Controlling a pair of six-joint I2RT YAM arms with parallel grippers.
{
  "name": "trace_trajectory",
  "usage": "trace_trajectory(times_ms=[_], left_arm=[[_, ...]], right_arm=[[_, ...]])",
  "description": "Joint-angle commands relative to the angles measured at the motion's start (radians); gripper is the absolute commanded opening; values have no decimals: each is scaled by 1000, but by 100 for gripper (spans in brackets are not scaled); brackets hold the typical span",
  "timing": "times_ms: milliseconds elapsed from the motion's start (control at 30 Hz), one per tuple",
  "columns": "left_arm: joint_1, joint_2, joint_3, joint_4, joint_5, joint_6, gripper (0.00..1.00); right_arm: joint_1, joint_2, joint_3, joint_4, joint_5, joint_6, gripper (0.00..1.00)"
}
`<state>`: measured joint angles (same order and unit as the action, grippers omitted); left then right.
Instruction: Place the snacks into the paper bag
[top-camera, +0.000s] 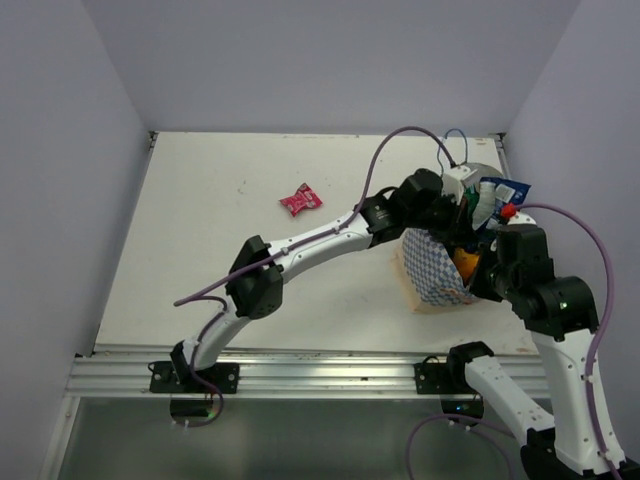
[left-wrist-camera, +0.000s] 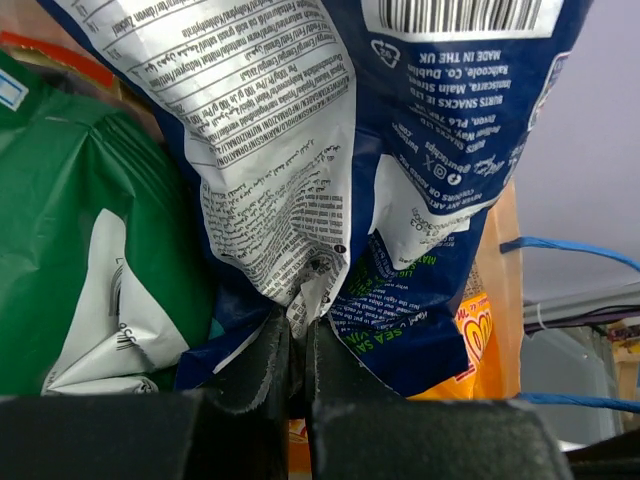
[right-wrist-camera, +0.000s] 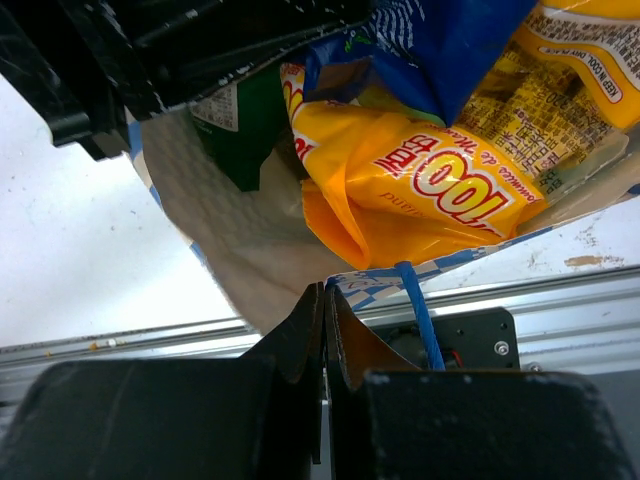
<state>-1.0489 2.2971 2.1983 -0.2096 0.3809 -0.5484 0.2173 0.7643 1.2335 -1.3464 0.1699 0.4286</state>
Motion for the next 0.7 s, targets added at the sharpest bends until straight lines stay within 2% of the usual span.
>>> trace_trajectory(times_ms=[0,100,300,400,667], left_arm=[[-25,38,75,-215,-97,59,0],[-36,42,90,-321,-144,111,0],[-65,22,123,-402,-227,168,0],[-68,33,161,-494,-267,188,0],[-68,19,110,-602,-320,226,0]], right_arm=[[4,-20,-2,-72,-38,24,0],[4,-33,-14,-77,-35,27,0],[4,-23,-17,-62,-47,29,0],[4,-13,-5,-56,-46,27,0],[2,-11,6,-59,-40,22,0]])
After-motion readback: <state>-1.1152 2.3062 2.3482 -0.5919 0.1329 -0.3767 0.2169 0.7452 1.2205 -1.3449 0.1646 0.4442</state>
